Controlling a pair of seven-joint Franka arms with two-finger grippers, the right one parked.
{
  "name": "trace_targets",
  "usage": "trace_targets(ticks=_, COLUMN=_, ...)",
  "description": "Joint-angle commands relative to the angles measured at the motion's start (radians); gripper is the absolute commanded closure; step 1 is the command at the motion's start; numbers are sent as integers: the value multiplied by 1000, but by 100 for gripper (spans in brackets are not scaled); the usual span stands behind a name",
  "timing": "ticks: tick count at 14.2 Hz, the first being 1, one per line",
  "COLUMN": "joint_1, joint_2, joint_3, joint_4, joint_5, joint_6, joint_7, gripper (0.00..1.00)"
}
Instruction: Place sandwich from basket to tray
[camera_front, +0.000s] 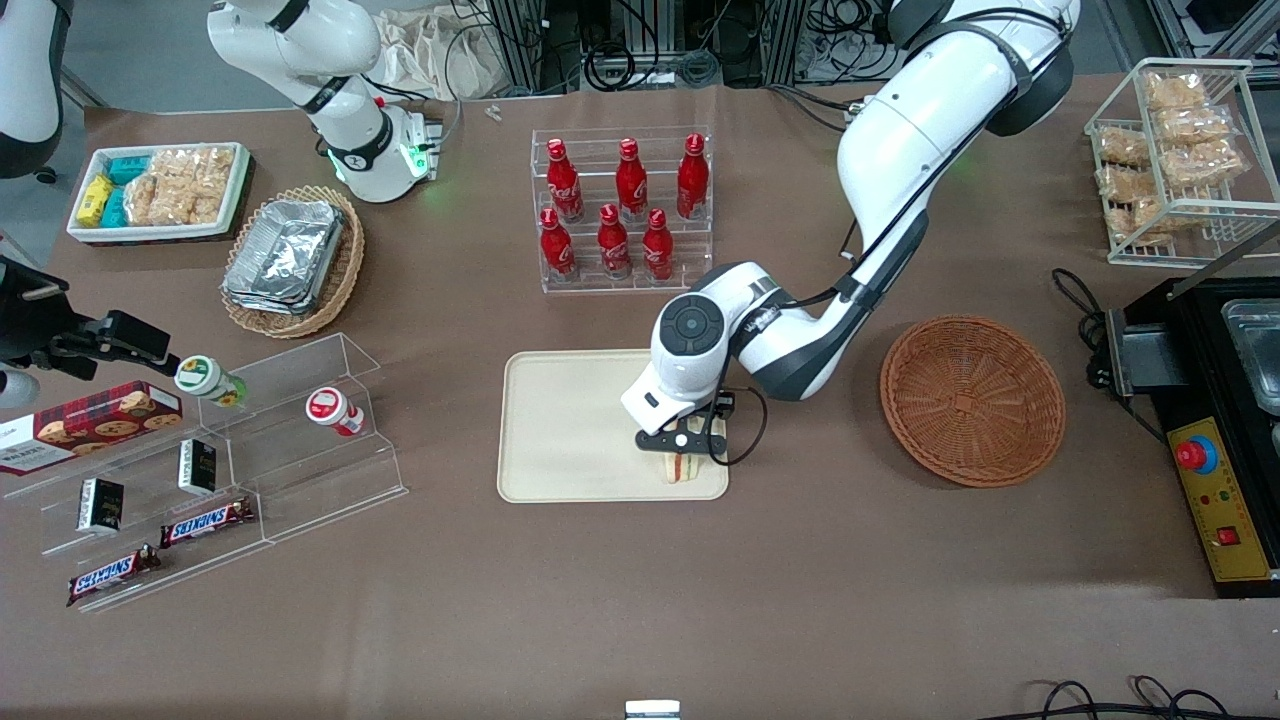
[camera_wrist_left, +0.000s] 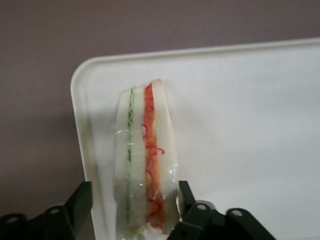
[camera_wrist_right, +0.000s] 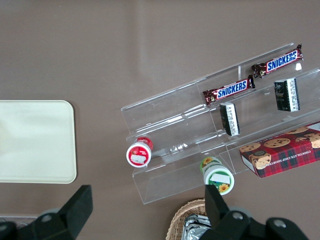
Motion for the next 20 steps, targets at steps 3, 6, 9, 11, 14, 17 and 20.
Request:
trace_targets(ticks=3, joint_1=89, joint_2=-225, joint_3=4, joint_4=-15, joint_5=8, joint_6=-129, joint_7=-56, gripper=0)
trace_targets(ticks=6, joint_1=190, joint_2=-325, joint_3=1, joint_4=-24, joint_5=-70, joint_6=-174, joint_7=-53, gripper=0)
trace_targets(ticks=9, joint_1=326, joint_2=-434, joint_3=0, joint_4=-89, joint_5=-147, joint_6=-191, joint_7=60, gripper=0)
trace_targets(ticks=11, joint_1=437, joint_2=-515, joint_3=1, joint_4=-120, joint_5=-268, joint_6=-242, joint_7=267, gripper=0)
trace_targets(ticks=14, joint_1=537, joint_2=-584, joint_3=47, joint_4=-122, joint_5=-349, joint_6=-367, joint_7=552, gripper=0)
trace_targets(ticks=17, joint_1=502, joint_2=-640, joint_3=237, joint_4=-139, joint_5=-400, joint_6=-415, joint_7=785, gripper=0)
trace_targets(ticks=20, joint_1=372, joint_2=-670, joint_3=427, joint_4=-165, joint_5=-394, joint_6=-425, joint_7=903, gripper=0)
